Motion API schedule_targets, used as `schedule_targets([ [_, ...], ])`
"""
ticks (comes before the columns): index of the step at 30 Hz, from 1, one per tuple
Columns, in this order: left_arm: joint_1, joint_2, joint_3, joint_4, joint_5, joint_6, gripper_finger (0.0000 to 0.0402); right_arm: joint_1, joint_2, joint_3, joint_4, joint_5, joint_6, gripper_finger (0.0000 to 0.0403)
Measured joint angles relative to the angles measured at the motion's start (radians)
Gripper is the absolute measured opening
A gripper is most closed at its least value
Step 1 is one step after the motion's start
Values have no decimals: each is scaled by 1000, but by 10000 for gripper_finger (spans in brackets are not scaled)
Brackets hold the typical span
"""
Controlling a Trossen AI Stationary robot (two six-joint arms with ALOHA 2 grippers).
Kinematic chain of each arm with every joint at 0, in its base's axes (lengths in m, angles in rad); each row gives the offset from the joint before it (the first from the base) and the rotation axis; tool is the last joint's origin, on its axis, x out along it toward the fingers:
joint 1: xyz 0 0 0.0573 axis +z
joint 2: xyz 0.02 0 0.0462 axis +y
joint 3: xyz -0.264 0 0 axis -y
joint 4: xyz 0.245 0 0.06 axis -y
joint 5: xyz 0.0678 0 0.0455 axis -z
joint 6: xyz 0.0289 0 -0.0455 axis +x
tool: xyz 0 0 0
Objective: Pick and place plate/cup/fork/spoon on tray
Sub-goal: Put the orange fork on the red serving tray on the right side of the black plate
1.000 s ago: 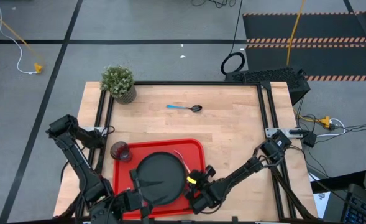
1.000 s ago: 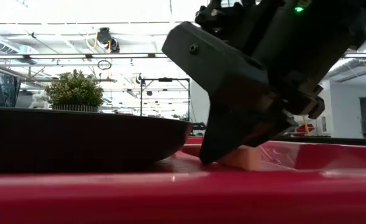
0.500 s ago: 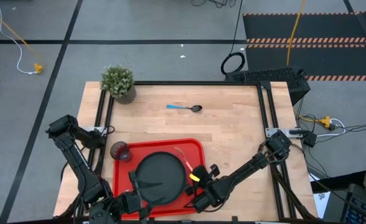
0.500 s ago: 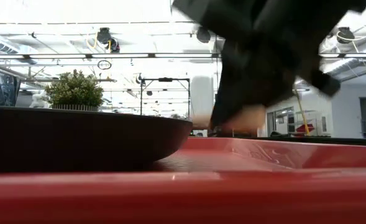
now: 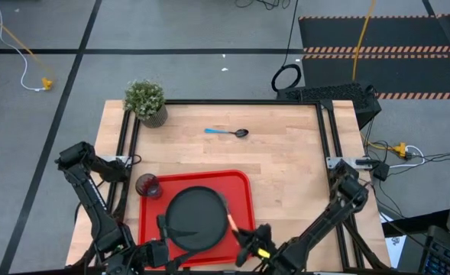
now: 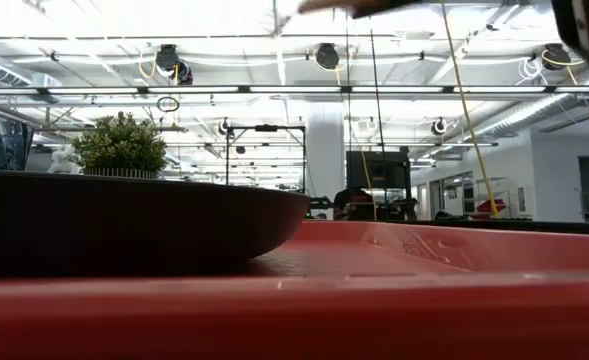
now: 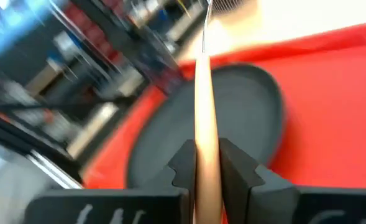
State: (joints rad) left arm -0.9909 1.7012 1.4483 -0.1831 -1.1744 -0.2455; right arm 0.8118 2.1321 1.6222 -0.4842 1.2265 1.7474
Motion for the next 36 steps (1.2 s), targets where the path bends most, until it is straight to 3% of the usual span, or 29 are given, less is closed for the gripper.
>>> schedule_targets([
  [3, 2, 0, 0, -9, 0, 10, 223, 3, 53, 1, 179, 81, -40, 30],
  [8, 3, 0, 0, -21, 24, 26, 223, -8, 106, 0, 271, 78, -28, 37],
  [12, 2, 0, 0, -35, 70, 26, 223, -7, 102, 0, 210, 76, 31, 31],
  [18, 29, 0, 0, -175, 100, 5, 223, -7, 99, 0, 43, -32, 202, 35],
  [21, 68, 0, 0, -315, 185, -41, 223, 2, 99, 0, -21, -80, 263, 35],
  [26, 123, 1, -16, -461, 329, -165, 223, 34, 98, 0, -86, -49, 324, 34],
  [31, 177, 1, -123, -337, 344, -290, 223, 56, 97, 1, -71, 148, 253, 35],
  [36, 209, 2, -267, 45, 427, -260, 223, 62, 97, 1, -67, 210, 149, 35],
])
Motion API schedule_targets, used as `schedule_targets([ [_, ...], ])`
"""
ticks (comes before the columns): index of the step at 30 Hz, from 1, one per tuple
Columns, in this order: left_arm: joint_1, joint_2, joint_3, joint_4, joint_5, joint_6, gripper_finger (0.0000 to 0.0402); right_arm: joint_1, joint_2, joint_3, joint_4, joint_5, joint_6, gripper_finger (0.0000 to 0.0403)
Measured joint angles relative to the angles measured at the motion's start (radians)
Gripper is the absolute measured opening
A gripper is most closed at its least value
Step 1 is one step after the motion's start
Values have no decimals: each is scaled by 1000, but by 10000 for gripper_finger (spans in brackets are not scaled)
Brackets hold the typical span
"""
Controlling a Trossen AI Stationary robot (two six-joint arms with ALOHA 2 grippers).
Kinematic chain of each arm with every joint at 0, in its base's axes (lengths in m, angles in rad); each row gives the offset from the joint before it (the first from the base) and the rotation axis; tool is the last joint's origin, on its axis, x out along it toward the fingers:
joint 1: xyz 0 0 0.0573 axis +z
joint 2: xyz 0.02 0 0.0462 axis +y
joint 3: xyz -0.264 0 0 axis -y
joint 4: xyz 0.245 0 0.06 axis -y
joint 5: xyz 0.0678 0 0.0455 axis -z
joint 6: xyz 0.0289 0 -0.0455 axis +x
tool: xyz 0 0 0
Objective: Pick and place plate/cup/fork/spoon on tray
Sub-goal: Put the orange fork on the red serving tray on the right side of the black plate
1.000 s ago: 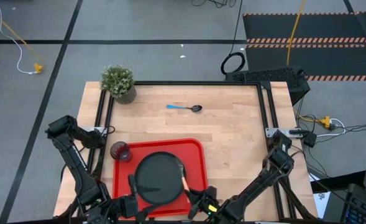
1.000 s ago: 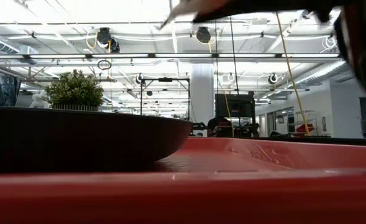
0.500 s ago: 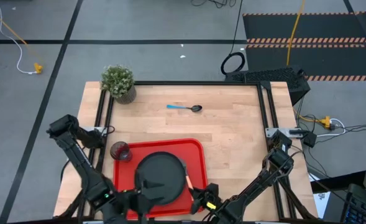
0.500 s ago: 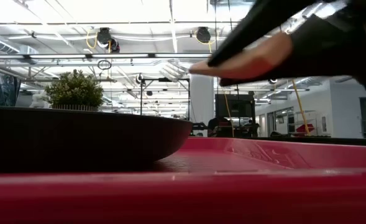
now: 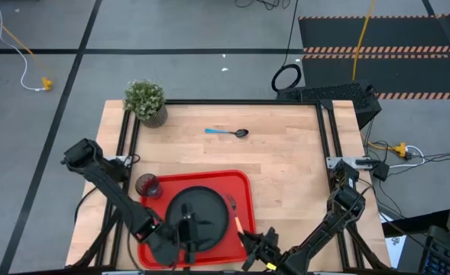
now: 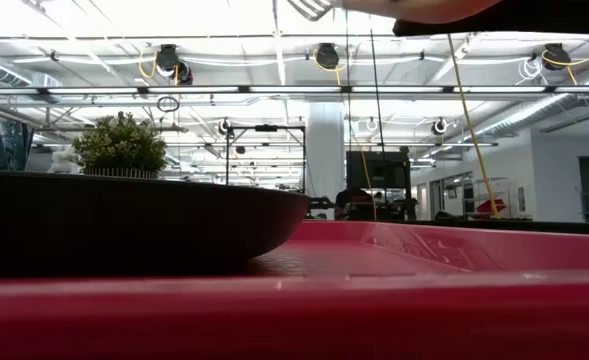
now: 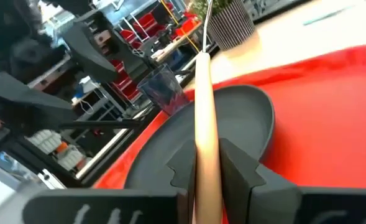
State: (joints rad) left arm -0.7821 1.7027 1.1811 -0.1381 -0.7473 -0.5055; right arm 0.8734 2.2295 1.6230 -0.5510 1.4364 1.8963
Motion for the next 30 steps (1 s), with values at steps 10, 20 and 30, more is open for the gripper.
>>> schedule_targets([
  [10, 82, -1, -192, 662, 213, 108, 223, 5, 0, 0, 31, 132, -103, 35],
  [20, 147, -1, -375, 1100, 316, 134, 223, 4, -87, -1, 96, 136, -338, 35],
  [30, 191, -1, -351, 1176, 447, 197, 223, -75, -284, -1, 532, -213, -1101, 35],
])
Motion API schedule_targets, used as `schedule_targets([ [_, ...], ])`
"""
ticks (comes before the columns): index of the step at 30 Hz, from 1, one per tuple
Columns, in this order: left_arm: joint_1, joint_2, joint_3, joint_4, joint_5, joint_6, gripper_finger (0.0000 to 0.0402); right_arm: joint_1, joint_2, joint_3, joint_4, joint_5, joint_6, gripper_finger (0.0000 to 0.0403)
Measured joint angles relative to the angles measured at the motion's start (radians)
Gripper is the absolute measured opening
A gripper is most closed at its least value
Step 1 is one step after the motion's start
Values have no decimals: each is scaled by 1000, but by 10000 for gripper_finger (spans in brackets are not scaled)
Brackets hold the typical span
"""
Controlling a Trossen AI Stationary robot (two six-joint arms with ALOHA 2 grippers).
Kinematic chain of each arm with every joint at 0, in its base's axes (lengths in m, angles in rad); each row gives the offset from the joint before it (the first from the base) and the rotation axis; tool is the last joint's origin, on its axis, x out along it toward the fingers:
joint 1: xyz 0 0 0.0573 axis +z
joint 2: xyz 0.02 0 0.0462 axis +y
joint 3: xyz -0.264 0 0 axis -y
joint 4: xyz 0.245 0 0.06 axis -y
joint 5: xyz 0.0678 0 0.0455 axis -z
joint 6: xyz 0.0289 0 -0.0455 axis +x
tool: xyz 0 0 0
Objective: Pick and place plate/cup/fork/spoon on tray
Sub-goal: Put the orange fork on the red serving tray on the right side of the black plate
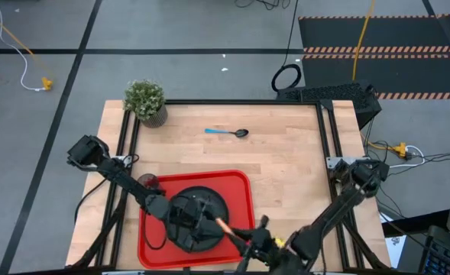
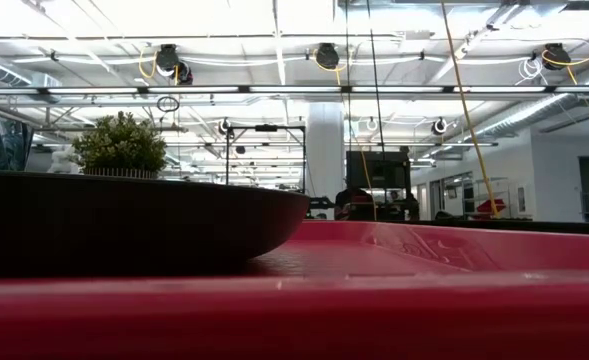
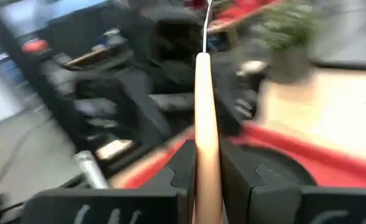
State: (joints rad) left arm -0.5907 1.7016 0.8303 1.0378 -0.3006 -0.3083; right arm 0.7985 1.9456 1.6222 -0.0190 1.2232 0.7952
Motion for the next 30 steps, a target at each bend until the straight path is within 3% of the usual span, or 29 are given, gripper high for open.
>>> schedule_targets([
  [4, 8, 0, 0, 96, 69, 42, 223, -14, -48, 1, 318, -49, -444, 35],
  [8, 0, 0, 0, 208, 158, 98, 223, -12, -53, 2, 472, -67, -680, 35],
  [16, -10, 0, -2, 347, 162, 203, 223, -44, 37, 0, 581, -108, -690, 35],
  [23, -10, 0, -2, 326, 162, 210, 221, -46, 52, 0, 601, -99, -704, 36],
  [30, -10, 0, -2, 314, 162, 233, 147, -50, 52, 0, 677, -100, -786, 36],
])
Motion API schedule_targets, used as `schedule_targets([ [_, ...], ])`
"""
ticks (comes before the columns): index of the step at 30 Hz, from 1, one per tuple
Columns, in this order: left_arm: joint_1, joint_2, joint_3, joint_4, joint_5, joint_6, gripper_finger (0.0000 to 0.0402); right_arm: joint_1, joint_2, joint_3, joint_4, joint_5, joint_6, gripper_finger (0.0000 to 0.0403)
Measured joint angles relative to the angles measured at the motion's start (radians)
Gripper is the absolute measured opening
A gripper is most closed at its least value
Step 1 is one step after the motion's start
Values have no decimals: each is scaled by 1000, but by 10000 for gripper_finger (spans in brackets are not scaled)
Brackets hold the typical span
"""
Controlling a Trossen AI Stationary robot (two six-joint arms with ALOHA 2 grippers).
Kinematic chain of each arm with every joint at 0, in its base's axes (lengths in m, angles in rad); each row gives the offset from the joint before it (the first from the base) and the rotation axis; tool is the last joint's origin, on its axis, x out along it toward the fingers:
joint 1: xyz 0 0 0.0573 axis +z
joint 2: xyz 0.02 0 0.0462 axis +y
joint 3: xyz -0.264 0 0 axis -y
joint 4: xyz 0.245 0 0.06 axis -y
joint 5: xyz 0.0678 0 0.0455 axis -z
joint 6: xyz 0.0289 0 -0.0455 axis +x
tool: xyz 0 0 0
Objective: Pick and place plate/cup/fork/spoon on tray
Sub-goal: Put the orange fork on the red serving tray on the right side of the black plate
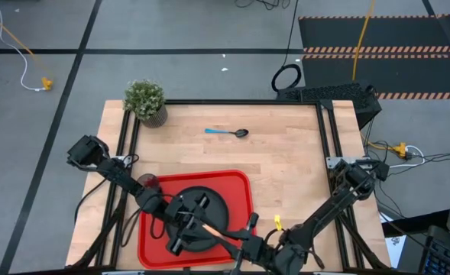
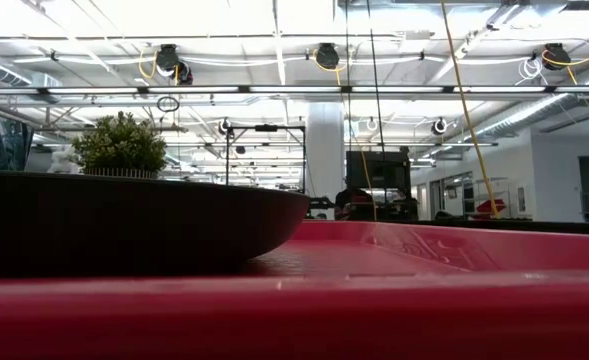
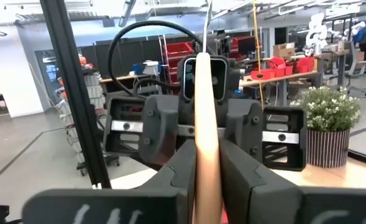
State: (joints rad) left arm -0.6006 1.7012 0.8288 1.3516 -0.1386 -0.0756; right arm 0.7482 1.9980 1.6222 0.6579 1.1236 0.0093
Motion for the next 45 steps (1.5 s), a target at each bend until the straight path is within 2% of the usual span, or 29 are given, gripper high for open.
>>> schedule_targets([
  [5, 2, 0, 0, 2, 5, 22, 84, -13, 0, 0, 4, -8, -3, 36],
  [11, 2, -1, 0, 4, 8, 38, 41, -22, 0, 0, 7, -5, 0, 36],
  [27, 3, -1, -1, -1, 38, 54, 37, -25, 0, 0, -4, -5, 5, 40],
  [33, 3, -1, -1, -4, 42, 51, 37, -25, 0, 0, -6, 8, 12, 88],
  [36, 13, -1, -1, -18, 24, 48, 37, -14, 0, 0, -8, 103, 2, 122],
  [40, 17, 0, 0, -67, -50, 48, 37, 3, 2, 0, -13, 224, -39, 164],
  [45, 35, 0, 2, -94, -87, 45, 35, 16, 3, -1, -11, 326, -53, 202],
])
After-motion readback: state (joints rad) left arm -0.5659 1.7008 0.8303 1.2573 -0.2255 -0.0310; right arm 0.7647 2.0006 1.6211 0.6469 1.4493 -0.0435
